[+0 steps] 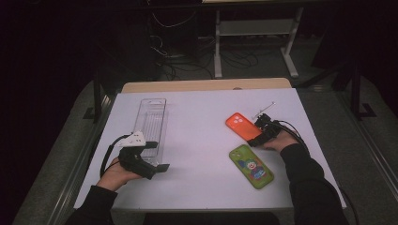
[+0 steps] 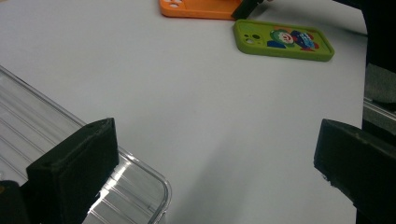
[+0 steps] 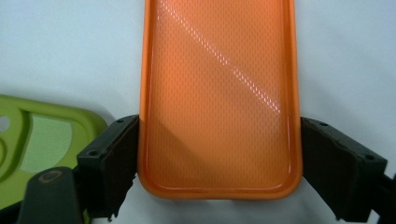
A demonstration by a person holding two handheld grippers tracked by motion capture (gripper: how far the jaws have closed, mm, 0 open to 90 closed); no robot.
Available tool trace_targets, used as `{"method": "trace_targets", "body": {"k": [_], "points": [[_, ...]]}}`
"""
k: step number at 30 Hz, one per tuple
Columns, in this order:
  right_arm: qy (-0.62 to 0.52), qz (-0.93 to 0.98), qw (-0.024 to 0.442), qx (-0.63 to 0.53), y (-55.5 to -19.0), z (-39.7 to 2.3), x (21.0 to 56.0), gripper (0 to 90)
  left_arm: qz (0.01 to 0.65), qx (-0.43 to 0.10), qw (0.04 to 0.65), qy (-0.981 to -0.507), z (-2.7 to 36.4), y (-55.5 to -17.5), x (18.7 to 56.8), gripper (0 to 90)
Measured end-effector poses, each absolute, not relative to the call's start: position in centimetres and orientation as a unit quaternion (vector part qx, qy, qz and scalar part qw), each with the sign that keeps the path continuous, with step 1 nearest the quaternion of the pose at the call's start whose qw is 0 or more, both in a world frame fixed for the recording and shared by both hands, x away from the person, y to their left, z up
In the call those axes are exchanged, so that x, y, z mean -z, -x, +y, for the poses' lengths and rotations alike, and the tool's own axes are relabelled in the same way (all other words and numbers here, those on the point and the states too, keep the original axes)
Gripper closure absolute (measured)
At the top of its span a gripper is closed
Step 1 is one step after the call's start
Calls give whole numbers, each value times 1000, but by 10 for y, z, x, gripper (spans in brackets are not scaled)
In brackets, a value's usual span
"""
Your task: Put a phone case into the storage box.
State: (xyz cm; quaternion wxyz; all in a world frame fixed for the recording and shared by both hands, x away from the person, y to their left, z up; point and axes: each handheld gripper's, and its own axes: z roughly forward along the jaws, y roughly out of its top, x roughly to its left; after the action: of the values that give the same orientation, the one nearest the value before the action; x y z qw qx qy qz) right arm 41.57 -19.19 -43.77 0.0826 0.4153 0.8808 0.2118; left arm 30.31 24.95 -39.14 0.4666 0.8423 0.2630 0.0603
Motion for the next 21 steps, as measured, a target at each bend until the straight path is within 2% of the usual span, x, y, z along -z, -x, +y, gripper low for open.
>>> {"method": "trace_targets", "body": {"k": [8,13,21], "points": [[-409,879,83,-229,-417,-197,435,154,257,-60,463,-846,249,-306,390,0],[-392,881,91,-249,-416,-195,419,154,250,-54,460,-850,243,-310,387,0],[-376,881,86,-274,-414,-191,411,155,240,-45,469,-849,228,-320,379,0]]}}
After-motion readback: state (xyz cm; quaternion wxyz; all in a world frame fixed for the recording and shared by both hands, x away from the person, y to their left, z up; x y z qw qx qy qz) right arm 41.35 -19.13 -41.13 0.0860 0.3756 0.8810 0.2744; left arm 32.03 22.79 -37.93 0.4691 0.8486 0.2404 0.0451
